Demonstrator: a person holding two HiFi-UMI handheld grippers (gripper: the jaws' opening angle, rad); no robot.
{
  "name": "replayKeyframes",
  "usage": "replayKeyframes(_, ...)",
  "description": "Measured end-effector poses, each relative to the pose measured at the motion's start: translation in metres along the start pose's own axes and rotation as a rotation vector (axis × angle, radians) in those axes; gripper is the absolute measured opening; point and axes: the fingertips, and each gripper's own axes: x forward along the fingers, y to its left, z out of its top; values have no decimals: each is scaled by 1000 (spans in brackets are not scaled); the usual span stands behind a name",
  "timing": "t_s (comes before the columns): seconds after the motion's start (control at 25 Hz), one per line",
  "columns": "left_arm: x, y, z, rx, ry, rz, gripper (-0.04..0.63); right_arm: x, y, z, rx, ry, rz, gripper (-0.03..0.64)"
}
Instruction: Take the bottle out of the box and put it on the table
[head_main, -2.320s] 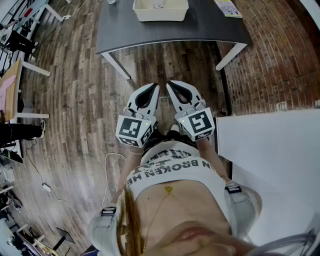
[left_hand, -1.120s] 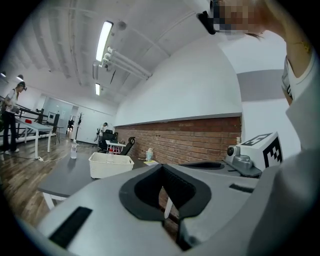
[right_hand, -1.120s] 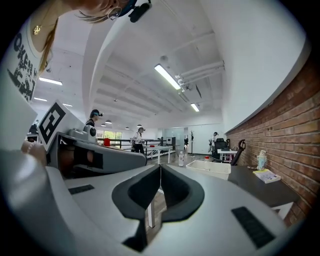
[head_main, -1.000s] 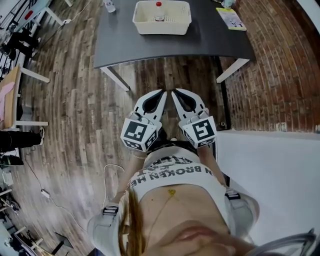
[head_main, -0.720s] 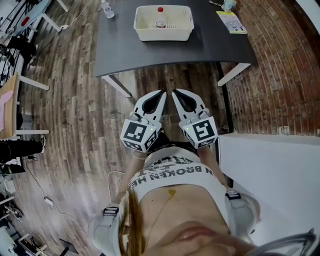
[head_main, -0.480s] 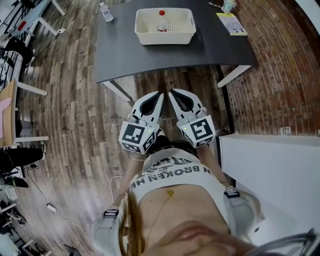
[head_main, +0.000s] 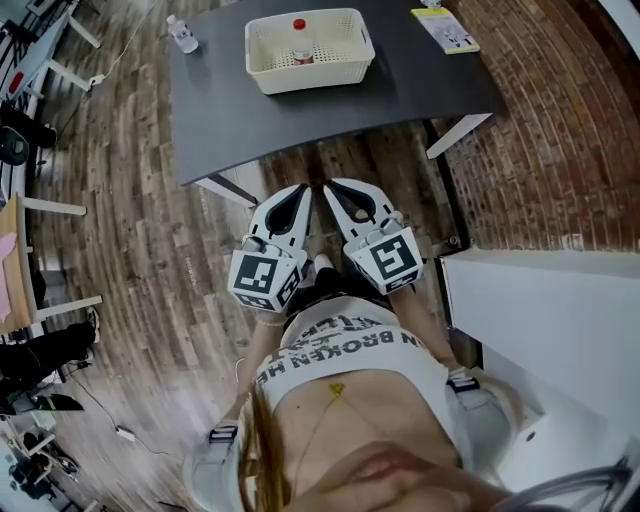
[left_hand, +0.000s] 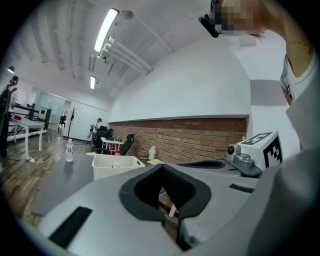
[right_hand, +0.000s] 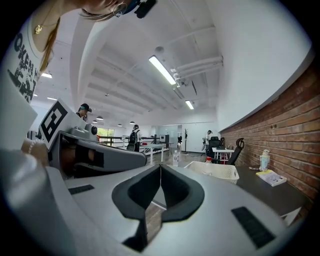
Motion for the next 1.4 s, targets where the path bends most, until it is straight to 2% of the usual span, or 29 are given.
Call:
replayKeyframes(0.28,43,15,2,-12,11,4,5,26,-35,-1,9,5,26,9)
replayKeyframes(0.6,121,28,17,-14,14,-3,5,55,-110,4,8,0,31,9)
replayKeyframes(1.0,192,48,30,-5,32,68,5,87,-181,14,15,-39,111,9)
replayKeyframes(1.4,243,47,37,8,18,143,5,96,-236,11,11,-54,164,9)
